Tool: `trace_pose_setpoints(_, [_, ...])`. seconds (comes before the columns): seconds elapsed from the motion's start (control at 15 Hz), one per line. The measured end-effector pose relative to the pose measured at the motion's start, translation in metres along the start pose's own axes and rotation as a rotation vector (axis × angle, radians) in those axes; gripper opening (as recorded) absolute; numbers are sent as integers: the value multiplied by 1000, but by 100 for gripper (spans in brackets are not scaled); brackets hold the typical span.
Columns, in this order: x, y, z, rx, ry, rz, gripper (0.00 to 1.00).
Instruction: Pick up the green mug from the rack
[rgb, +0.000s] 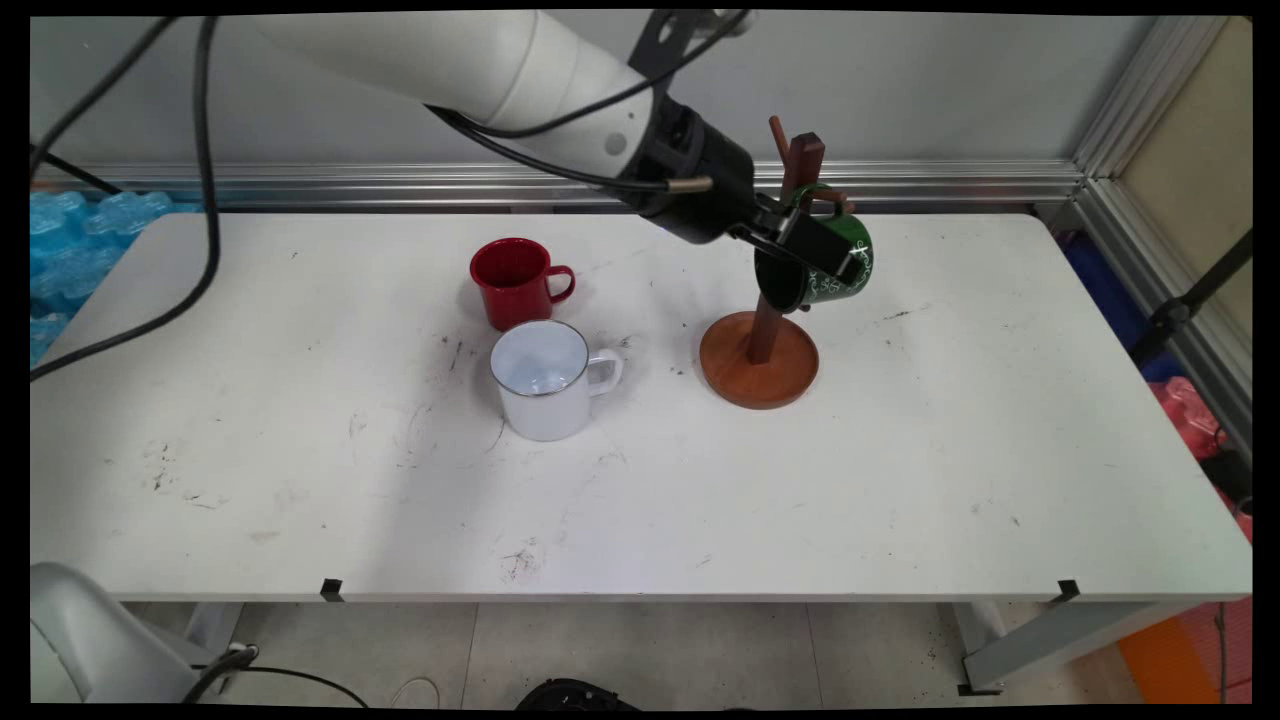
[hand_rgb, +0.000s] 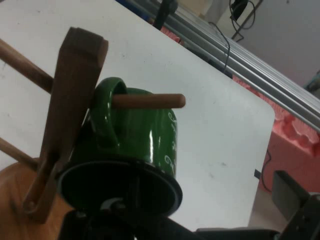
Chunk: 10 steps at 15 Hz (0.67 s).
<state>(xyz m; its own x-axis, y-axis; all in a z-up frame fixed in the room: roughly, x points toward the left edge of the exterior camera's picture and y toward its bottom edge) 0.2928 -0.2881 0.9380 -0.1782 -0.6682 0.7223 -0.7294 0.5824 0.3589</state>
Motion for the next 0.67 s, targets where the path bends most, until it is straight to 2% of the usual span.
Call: trace_pose_setpoints(0.67, [-8, -1, 33, -8, 17, -89, 100])
